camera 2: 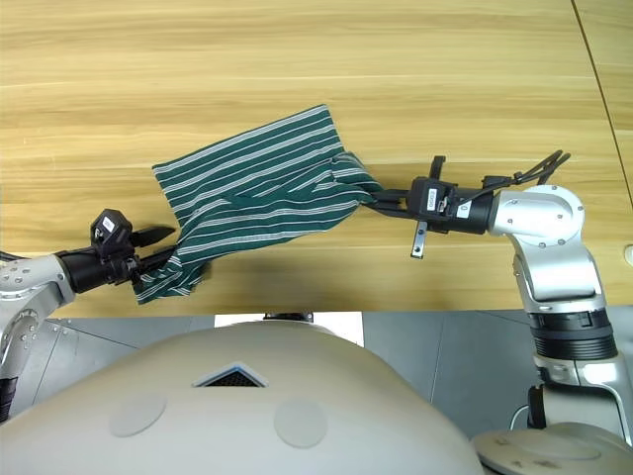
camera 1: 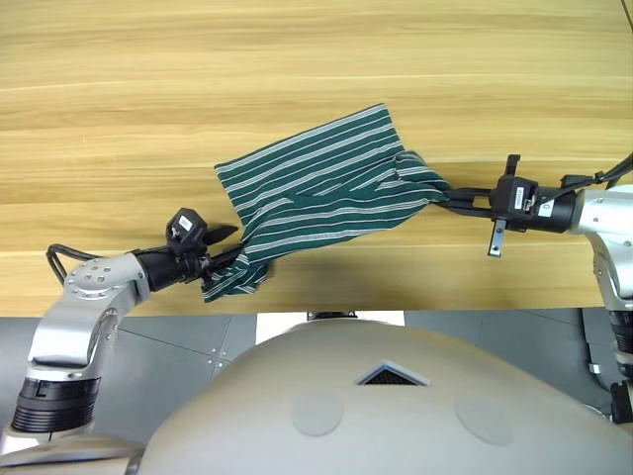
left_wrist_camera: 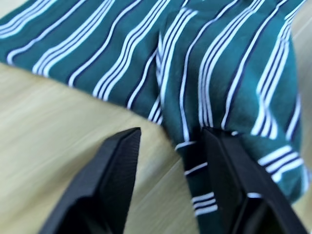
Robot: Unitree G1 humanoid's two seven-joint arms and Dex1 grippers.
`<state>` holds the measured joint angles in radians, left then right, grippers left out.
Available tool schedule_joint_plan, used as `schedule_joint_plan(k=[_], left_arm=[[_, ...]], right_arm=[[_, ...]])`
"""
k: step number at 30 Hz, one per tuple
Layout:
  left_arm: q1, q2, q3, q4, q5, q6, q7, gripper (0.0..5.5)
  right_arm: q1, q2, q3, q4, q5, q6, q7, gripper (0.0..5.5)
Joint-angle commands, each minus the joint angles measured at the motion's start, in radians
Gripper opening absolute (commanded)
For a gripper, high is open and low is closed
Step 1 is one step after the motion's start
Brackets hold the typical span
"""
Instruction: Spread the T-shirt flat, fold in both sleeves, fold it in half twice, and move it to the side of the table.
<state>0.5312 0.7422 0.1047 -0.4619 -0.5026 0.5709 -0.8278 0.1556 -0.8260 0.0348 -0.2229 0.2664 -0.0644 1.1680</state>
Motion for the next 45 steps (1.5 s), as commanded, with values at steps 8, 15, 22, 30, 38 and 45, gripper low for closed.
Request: schedule_joint_plan(k=[8,15,22,30,38,45], left_arm=[[-0.012,-0.045,0.003,-0.063,-0.154,0.134,0.017,0.19],[-0.01,-0.029,0.017,-0.076,-0.124,0.086,0.014,0.02],[0.061,-0.042,0.107,-0.197,-0.188,0.064,-0.005,0.02],[0.182,0.026,-0.045,-0.313,0.11,-0.113,0.018,0.02],[0.075,0.008,-0.356,-0.214,0.58,-0.254,0.175,0.02],[0.086,0.012,-0.349,-0.223,0.613,-0.243,0.19,0.39]], right_arm=[[-0.011,-0.007,0.006,-0.023,-0.027,-0.007,-0.023,0.0],[-0.006,-0.002,0.003,-0.026,-0.032,-0.01,-0.034,0.0],[-0.002,-0.001,0.003,-0.025,-0.034,-0.015,-0.04,0.0],[0.004,-0.001,0.0,-0.034,-0.03,-0.019,-0.045,0.0],[0.001,0.004,0.011,-0.05,-0.034,-0.006,-0.056,0.0],[0.009,0.005,0.014,-0.065,-0.036,0.003,-0.071,0.0]])
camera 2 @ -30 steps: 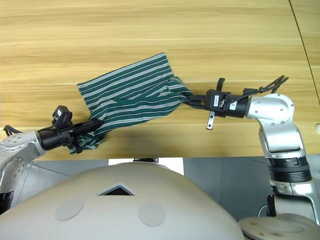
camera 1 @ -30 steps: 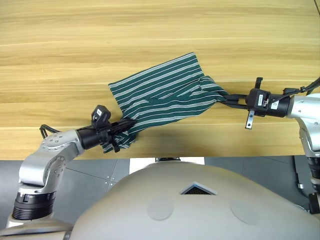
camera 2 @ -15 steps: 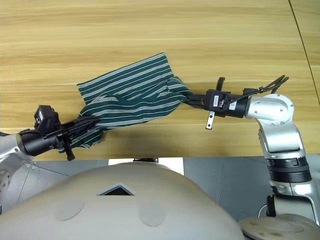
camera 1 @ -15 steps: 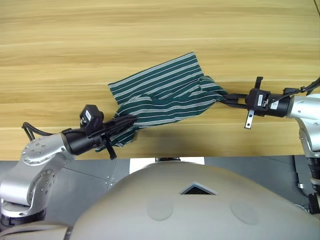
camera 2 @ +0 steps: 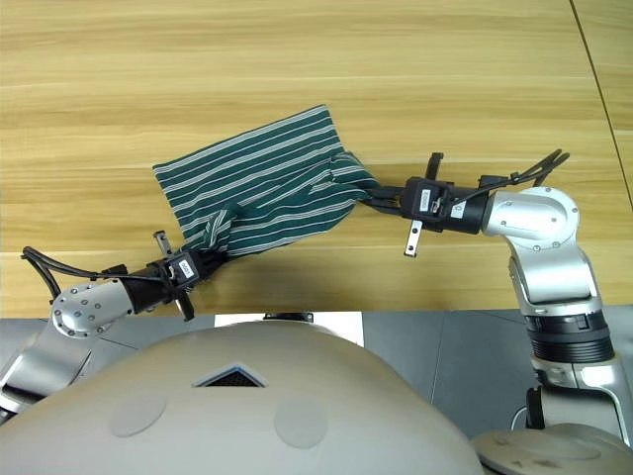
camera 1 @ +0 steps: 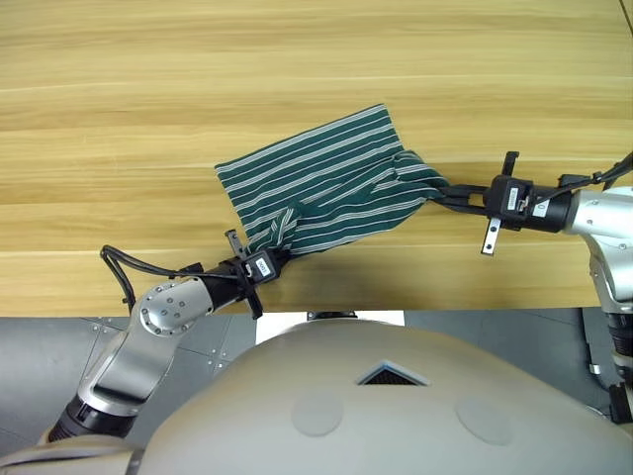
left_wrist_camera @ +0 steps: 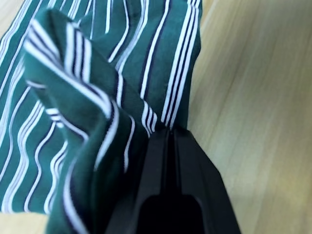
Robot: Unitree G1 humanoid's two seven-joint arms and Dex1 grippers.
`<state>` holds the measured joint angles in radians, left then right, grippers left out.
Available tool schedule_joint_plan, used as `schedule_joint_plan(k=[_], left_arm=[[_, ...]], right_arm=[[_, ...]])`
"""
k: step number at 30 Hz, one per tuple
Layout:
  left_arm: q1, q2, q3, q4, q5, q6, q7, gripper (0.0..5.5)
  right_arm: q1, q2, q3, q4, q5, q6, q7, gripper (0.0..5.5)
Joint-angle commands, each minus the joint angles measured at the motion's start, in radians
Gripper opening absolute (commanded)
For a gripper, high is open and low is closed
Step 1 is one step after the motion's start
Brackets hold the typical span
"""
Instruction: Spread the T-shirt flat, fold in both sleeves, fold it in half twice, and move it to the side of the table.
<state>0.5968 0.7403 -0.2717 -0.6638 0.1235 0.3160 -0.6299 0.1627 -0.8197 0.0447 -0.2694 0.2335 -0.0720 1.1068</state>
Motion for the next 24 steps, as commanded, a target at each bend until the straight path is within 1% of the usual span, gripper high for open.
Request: schedule_joint_plan(k=[1,5,7,9,10,12,14,17,18,19,21,24], left_arm=[[0.035,0.013,0.039,-0.045,-0.04,0.019,-0.02,0.56],[0.106,0.022,0.077,-0.16,-0.14,0.049,-0.066,1.25],[0.143,0.034,0.106,-0.234,-0.202,0.05,-0.094,1.43],[0.186,0.07,0.144,-0.288,-0.233,0.012,-0.137,1.67],[0.21,0.091,0.165,-0.303,-0.24,-0.016,-0.162,1.91],[0.248,0.113,0.237,-0.314,-0.278,-0.075,-0.208,2.18],[0.247,0.093,0.346,-0.31,-0.387,-0.106,-0.242,2.45],[0.142,0.044,0.555,-0.211,-0.671,-0.064,-0.235,3.0],[0.076,0.035,0.591,-0.142,-0.727,-0.009,-0.196,3.0],[0.018,0.029,0.6,-0.079,-0.744,0.043,-0.152,3.0],[-0.053,0.018,0.579,0.004,-0.735,0.135,-0.076,3.0],[-0.065,0.013,0.505,0.018,-0.696,0.212,-0.028,3.0]], right_arm=[[0.002,0.0,0.005,-0.02,-0.004,0.011,-0.012,0.0],[-0.003,-0.001,0.009,-0.019,-0.007,0.014,-0.012,0.0],[-0.005,-0.002,0.009,-0.018,-0.009,0.015,-0.012,0.0],[-0.006,-0.003,0.008,-0.017,-0.009,0.015,-0.013,0.0],[-0.005,-0.004,0.007,-0.017,-0.009,0.015,-0.014,0.0],[-0.007,-0.004,0.007,-0.018,-0.01,0.015,-0.015,0.0],[-0.007,-0.004,0.007,-0.018,-0.01,0.016,-0.016,0.0],[-0.009,-0.003,0.01,-0.019,-0.013,0.017,-0.018,0.0],[-0.009,-0.002,0.011,-0.02,-0.014,0.019,-0.02,0.0],[-0.011,-0.001,0.012,-0.021,-0.015,0.02,-0.021,0.0],[-0.017,-0.001,0.016,-0.02,-0.016,0.021,-0.019,0.0],[-0.022,-0.006,0.016,-0.02,-0.013,0.023,-0.015,0.0]])
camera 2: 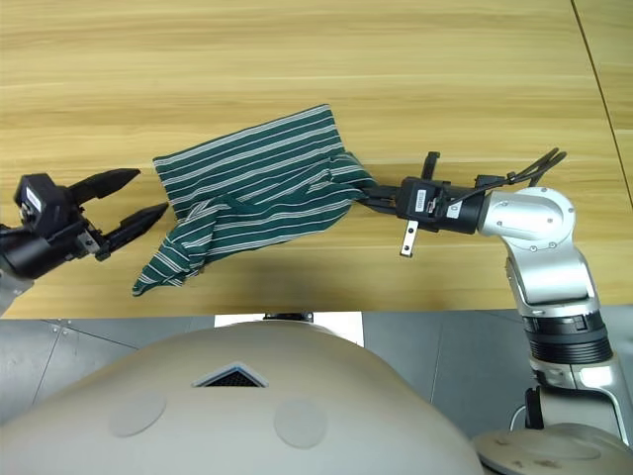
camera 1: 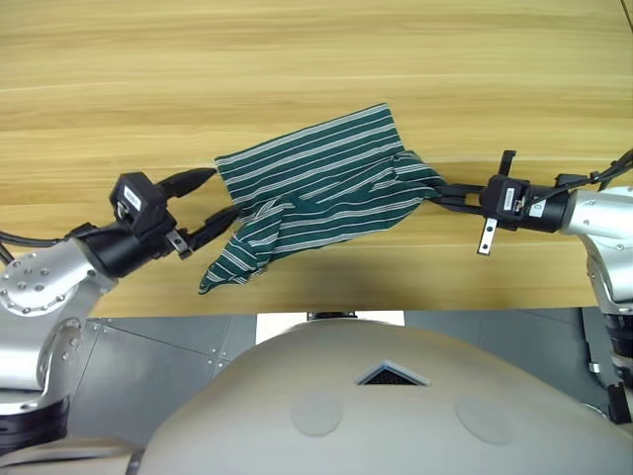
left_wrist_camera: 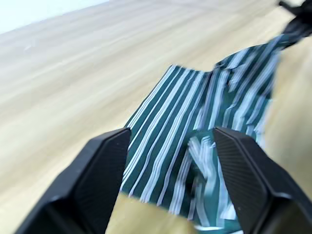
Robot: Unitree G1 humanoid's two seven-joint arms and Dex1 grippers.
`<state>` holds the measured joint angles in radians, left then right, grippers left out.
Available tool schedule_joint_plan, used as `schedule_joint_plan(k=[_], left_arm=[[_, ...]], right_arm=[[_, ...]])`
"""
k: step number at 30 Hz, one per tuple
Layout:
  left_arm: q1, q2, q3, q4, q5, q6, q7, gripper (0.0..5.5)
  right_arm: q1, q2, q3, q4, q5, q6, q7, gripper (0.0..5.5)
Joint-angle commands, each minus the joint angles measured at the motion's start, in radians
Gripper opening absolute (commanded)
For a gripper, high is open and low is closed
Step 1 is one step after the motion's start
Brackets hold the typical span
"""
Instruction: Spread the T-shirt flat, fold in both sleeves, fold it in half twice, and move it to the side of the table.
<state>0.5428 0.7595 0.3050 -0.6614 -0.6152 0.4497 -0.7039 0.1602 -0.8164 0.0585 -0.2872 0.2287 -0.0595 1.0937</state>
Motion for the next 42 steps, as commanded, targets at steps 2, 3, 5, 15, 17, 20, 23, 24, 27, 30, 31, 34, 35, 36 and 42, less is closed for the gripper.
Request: schedule_joint_plan(k=[2,3,5,15,17,20,23,24,27,30,31,34,35,36,42], left_arm=[[-0.013,0.0,-0.114,0.02,0.077,0.091,0.05,3.0],[-0.016,0.003,-0.131,0.026,0.093,0.094,0.049,3.0],[-0.017,0.007,-0.158,0.04,0.113,0.095,0.034,3.0],[-0.021,-0.002,-0.108,0.087,0.029,0.137,-0.05,3.0],[-0.018,-0.003,-0.107,0.092,0.017,0.144,-0.063,3.0],[-0.023,-0.005,-0.105,0.102,-0.011,0.165,-0.088,2.81],[-0.036,-0.01,-0.108,0.127,-0.053,0.203,-0.104,2.81],[-0.041,-0.011,-0.11,0.133,-0.061,0.214,-0.106,2.61],[-0.054,-0.013,-0.125,0.152,-0.071,0.235,-0.111,2.13],[-0.057,-0.011,-0.138,0.157,-0.063,0.241,-0.118,1.58],[-0.056,-0.01,-0.141,0.157,-0.062,0.241,-0.12,1.48],[-0.049,-0.008,-0.146,0.155,-0.062,0.239,-0.129,0.88],[-0.046,-0.008,-0.148,0.152,-0.063,0.24,-0.131,0.68],[-0.042,-0.008,-0.152,0.149,-0.063,0.24,-0.134,0.5],[-0.03,-0.006,-0.161,0.139,-0.038,0.225,-0.128,0.01]], right_arm=[[-0.017,-0.011,0.001,-0.004,-0.008,0.011,-0.002,0.0],[-0.016,-0.011,0.0,-0.005,-0.008,0.011,-0.003,0.0],[-0.016,-0.01,0.001,-0.007,-0.008,0.012,-0.004,0.0],[-0.017,-0.01,0.002,-0.005,-0.012,0.012,-0.006,0.0],[-0.019,-0.012,0.0,-0.005,-0.011,0.012,-0.004,0.0],[-0.02,-0.014,-0.003,-0.007,-0.011,0.013,-0.004,0.0],[-0.022,-0.016,-0.002,-0.009,-0.013,0.013,-0.004,0.0],[-0.022,-0.016,-0.002,-0.01,-0.013,0.014,-0.004,0.0],[-0.024,-0.017,-0.002,-0.012,-0.014,0.015,-0.005,0.0],[-0.025,-0.018,-0.003,-0.013,-0.015,0.016,-0.006,0.0],[-0.025,-0.018,-0.003,-0.014,-0.014,0.016,-0.006,0.0],[-0.026,-0.019,-0.005,-0.018,-0.011,0.018,-0.005,0.0],[-0.027,-0.02,-0.005,-0.019,-0.01,0.019,-0.005,0.0],[-0.028,-0.021,-0.006,-0.02,-0.009,0.02,-0.004,0.0],[-0.035,-0.021,-0.017,-0.029,0.011,0.03,0.0,0.0]])
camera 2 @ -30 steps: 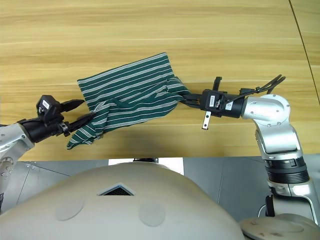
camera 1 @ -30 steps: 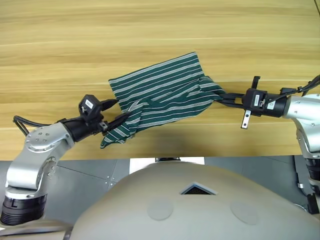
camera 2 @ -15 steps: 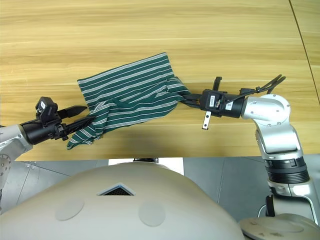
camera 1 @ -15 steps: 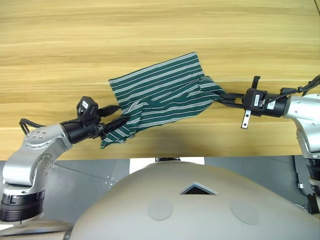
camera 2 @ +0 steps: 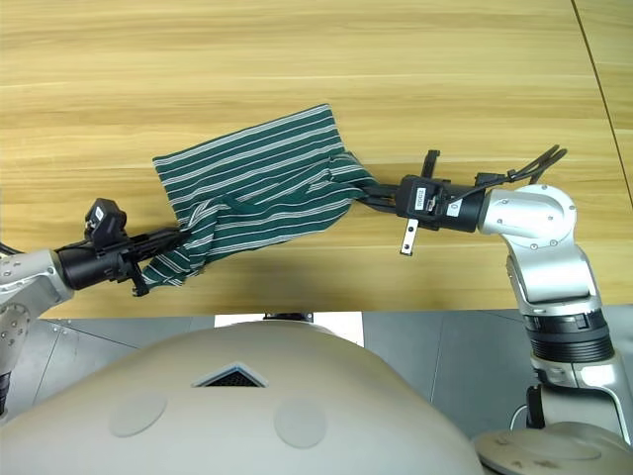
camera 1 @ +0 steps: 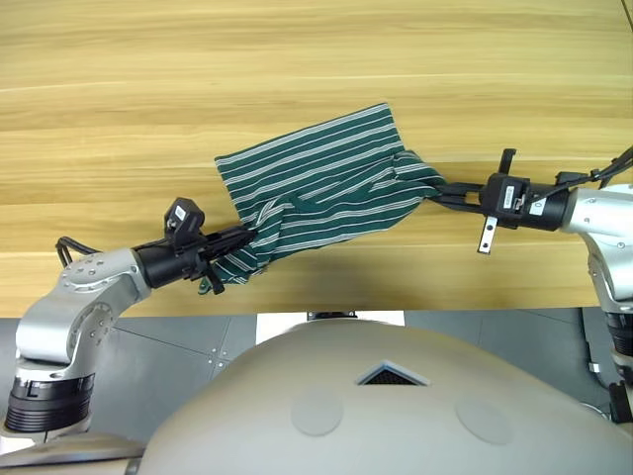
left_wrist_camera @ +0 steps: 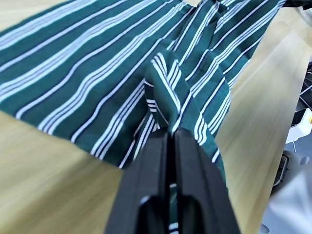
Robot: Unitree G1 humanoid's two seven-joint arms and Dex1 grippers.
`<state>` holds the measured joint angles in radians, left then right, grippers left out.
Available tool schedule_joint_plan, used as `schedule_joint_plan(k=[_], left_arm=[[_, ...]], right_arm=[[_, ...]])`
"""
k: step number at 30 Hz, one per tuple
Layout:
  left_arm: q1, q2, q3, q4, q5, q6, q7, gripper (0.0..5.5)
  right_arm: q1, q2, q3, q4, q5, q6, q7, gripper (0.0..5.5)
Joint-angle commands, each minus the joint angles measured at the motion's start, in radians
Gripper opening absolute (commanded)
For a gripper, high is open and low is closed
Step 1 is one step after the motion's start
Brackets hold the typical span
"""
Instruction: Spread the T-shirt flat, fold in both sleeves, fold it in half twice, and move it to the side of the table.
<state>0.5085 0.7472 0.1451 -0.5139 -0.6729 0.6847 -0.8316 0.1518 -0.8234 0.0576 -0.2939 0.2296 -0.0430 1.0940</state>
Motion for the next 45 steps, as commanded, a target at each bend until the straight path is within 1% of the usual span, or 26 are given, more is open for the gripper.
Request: schedule_joint_plan(k=[1,4,9,11,12,13,15,18,19,21,22,23,24,25,26,27,28,29,30,32,35,38,41,43,45], left_arm=[[-0.003,0.001,0.008,-0.002,0.014,-0.011,0.002,0.01],[-0.031,-0.018,0.063,0.01,-0.008,-0.018,0.023,0.01],[-0.082,-0.029,0.248,-0.052,-0.138,-0.031,0.015,0.01],[-0.091,-0.057,0.292,-0.102,-0.201,-0.031,0.044,0.01],[-0.1,-0.07,0.296,-0.126,-0.235,-0.026,0.061,0.01],[-0.114,-0.078,0.276,-0.145,-0.235,-0.028,0.078,0.01],[-0.166,-0.093,0.233,-0.147,-0.222,-0.026,0.126,0.01],[-0.353,-0.106,0.17,-0.035,-0.174,-0.012,0.218,0.01],[-0.451,-0.103,0.129,0.052,-0.126,-0.016,0.234,0.01],[-0.78,-0.097,0.0,0.41,0.024,-0.021,0.236,0.01],[-0.978,-0.105,-0.072,0.659,0.134,-0.057,0.235,0.01],[-1.168,-0.117,-0.132,0.909,0.245,-0.115,0.254,0.01],[-1.381,-0.125,-0.174,1.17,0.359,-0.206,0.33,0.01],[-1.553,-0.125,-0.192,1.359,0.434,-0.28,0.404,0.01],[-1.719,-0.117,-0.159,1.487,0.449,-0.357,0.497,0.01],[-1.903,-0.103,-0.077,1.565,0.397,-0.439,0.568,0.01],[-2.045,-0.08,-0.012,1.608,0.356,-0.509,0.632,0.01],[-2.157,-0.057,0.032,1.637,0.333,-0.585,0.685,0.01],[-2.221,-0.045,0.044,1.656,0.333,-0.638,0.71,0.01],[-2.24,-0.055,0.016,1.68,0.357,-0.681,0.682,0.01],[-2.151,-0.102,-0.057,1.726,0.404,-0.699,0.605,0.01],[-2.044,-0.205,-0.068,1.767,0.405,-0.736,0.445,0.01],[-1.974,-0.268,-0.068,1.807,0.447,-0.774,0.36,0.01],[-1.878,-0.304,-0.113,1.8,0.503,-0.799,0.278,0.01],[-1.717,-0.334,-0.177,1.735,0.554,-0.843,0.137,0.01]], right_arm=[[-0.029,-0.012,-0.02,-0.027,0.025,0.017,0.002,0.0],[-0.052,-0.004,-0.034,-0.015,0.068,0.024,0.02,0.0],[-0.103,-0.03,-0.178,0.01,0.205,0.038,0.045,0.0],[-0.113,-0.033,-0.212,-0.001,0.263,0.047,0.072,0.0],[-0.128,-0.034,-0.212,0.0,0.277,0.054,0.08,0.0],[-0.158,-0.032,-0.196,0.011,0.276,0.061,0.086,0.0],[-0.269,-0.009,-0.117,0.086,0.226,0.071,0.102,0.0],[-0.514,0.072,0.021,0.322,0.098,0.062,0.107,0.0],[-0.607,0.113,0.058,0.446,0.05,0.05,0.102,0.0],[-0.865,0.223,0.125,0.828,-0.063,0.015,0.066,0.0],[-1.003,0.273,0.146,1.029,-0.119,0.001,0.014,0.0],[-1.13,0.313,0.159,1.196,-0.171,-0.003,-0.067,0.0],[-1.27,0.34,0.171,1.338,-0.231,0.008,-0.217,0.0],[-1.386,0.353,0.18,1.434,-0.28,0.02,-0.352,0.0],[-1.504,0.349,0.181,1.492,-0.317,0.025,-0.491,0.0],[-1.642,0.325,0.179,1.526,-0.353,0.011,-0.636,0.0],[-1.763,0.298,0.155,1.544,-0.358,-0.006,-0.739,0.0],[-1.873,0.266,0.139,1.555,-0.369,-0.034,-0.831,0.0],[-1.945,0.24,0.123,1.561,-0.37,-0.057,-0.886,0.0],[-2.005,0.214,0.108,1.561,-0.373,-0.124,-0.926,0.0],[-1.947,0.25,0.121,1.577,-0.382,-0.187,-0.893,0.0],[-1.778,0.32,0.122,1.607,-0.368,-0.243,-0.78,0.0],[-1.616,0.36,0.115,1.636,-0.387,-0.313,-0.715,0.0],[-1.481,0.374,0.107,1.634,-0.384,-0.374,-0.642,0.0],[-1.332,0.373,0.065,1.598,-0.33,-0.474,-0.486,0.0]])
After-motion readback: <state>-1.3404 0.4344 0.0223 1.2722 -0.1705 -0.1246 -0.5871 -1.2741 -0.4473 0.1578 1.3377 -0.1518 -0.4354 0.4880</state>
